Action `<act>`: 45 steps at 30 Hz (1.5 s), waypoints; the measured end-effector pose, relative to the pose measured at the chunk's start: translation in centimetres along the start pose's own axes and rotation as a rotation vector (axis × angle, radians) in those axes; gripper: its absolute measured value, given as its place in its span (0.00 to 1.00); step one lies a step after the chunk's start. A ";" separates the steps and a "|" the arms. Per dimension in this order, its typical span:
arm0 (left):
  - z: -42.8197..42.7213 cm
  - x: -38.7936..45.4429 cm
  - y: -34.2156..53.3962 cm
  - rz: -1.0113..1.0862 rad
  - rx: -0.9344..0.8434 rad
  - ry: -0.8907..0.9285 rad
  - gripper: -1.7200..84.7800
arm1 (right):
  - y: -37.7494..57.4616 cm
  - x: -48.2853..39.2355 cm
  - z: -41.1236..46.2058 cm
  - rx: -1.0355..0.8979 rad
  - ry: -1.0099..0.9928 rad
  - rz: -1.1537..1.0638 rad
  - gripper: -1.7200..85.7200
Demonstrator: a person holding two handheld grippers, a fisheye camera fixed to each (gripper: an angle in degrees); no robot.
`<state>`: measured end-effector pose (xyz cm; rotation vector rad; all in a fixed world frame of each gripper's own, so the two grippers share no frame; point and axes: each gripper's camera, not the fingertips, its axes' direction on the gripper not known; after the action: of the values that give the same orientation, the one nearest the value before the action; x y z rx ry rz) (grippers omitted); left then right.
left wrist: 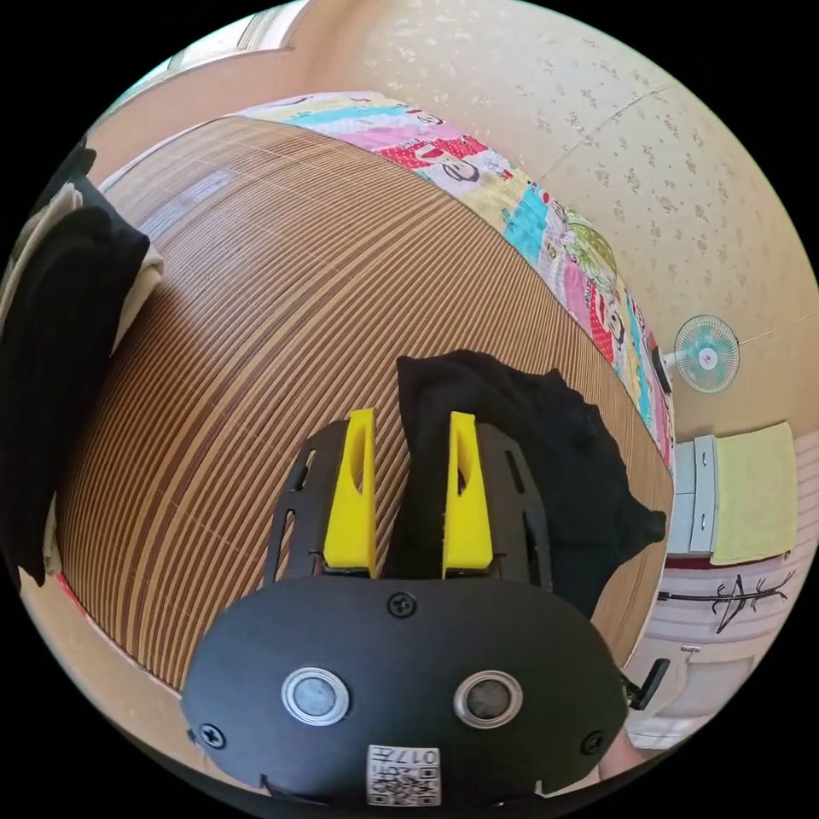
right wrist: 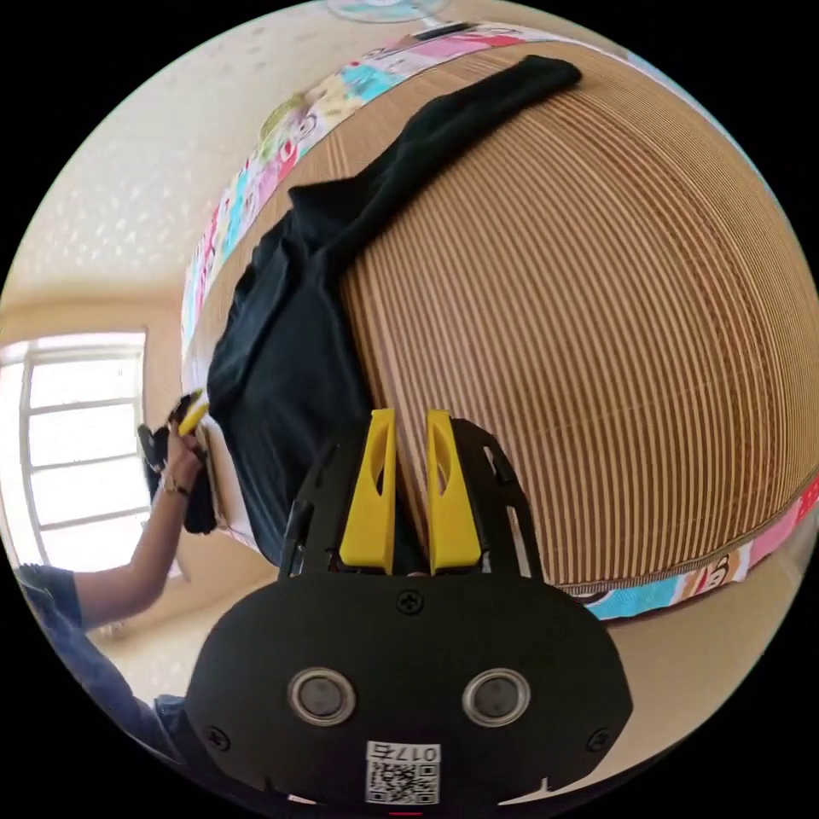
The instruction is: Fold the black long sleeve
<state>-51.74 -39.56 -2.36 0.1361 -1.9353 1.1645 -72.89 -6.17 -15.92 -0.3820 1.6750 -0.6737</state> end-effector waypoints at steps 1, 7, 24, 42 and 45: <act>-1.1 0.6 1.5 0.014 0.022 -0.011 0.15 | -1.3 2.3 -1.2 0.055 -0.053 0.076 0.11; -4.9 2.5 9.7 0.025 0.032 0.053 0.15 | -11.1 11.9 -5.4 0.363 -0.383 0.365 0.14; -7.3 2.4 12.6 0.034 -0.017 0.134 0.15 | -8.5 -23.1 -8.1 0.699 -0.490 -0.504 0.07; -4.5 -0.6 0.9 0.155 0.001 0.068 0.15 | -0.3 -23.3 14.4 -0.055 0.018 -0.543 0.11; 1.0 -0.2 -1.4 0.151 -0.192 -0.103 0.10 | -1.0 -24.6 13.3 0.099 0.147 -0.505 0.12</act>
<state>-51.55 -41.22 -1.76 -0.0552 -2.1678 1.0784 -54.78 4.62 2.51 -0.7093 1.6856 -1.1758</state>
